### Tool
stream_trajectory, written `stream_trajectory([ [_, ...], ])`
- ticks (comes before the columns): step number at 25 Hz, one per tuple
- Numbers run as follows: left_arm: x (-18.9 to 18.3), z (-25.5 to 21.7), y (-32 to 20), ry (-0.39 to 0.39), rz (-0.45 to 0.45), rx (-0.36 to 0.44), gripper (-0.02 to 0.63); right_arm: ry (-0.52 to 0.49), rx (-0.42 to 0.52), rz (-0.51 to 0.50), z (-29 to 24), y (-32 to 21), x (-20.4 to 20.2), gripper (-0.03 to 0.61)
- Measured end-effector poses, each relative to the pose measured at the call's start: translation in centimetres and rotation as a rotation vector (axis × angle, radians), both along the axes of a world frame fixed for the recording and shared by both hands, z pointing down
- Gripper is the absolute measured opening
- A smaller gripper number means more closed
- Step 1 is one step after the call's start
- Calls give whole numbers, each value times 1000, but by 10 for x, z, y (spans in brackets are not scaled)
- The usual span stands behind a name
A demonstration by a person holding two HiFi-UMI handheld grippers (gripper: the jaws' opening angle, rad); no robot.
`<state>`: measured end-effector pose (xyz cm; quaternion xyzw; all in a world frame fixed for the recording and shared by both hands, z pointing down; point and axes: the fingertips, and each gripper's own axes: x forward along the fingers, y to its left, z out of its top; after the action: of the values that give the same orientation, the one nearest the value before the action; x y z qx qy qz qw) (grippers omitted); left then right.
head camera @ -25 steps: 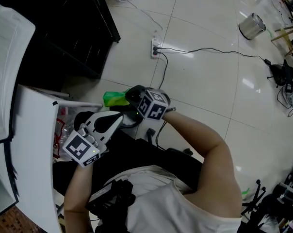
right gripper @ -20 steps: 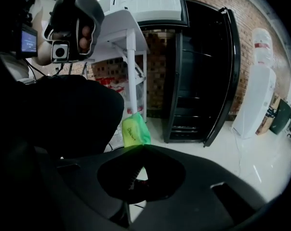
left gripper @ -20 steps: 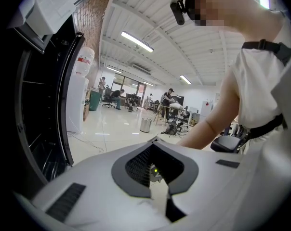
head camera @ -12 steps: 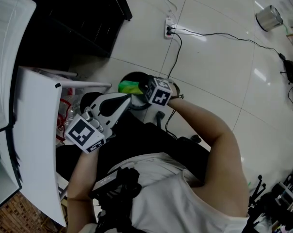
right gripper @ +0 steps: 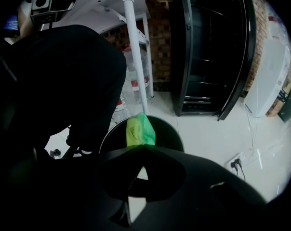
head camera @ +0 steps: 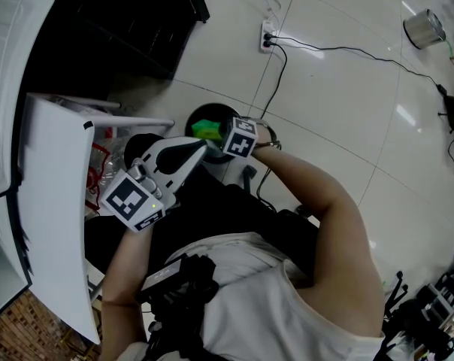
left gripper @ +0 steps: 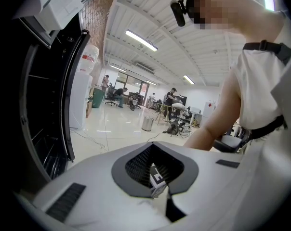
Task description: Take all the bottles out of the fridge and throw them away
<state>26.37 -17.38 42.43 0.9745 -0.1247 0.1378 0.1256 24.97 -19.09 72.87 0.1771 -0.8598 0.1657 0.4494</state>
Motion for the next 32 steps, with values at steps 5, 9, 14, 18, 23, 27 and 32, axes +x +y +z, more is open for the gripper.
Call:
stream_trajectory([
  [5,-4,2,-2,-15,-6,3,2,-1,17,-12,1,1,-2,48],
  [9,-3,2,-2,-13,-11,0,2,-2,30,-24,-4,0,-5,81],
  [14,-3,1,-1,-12,-16,0,2,-51,21,46,-17,-7,1,81],
  [18,-5,-3,-4,-7,-28,6,2,-122,-3,151,-38,-16,10,65],
  [23,-5,-10,-2,1,-33,18,2,-235,42,207,-81,-27,9,0],
  [27,-9,-22,-3,22,-52,20,2,-362,104,223,-132,-33,5,0],
  [32,-8,-45,5,50,-53,20,2,-509,221,209,-215,-38,5,0],
])
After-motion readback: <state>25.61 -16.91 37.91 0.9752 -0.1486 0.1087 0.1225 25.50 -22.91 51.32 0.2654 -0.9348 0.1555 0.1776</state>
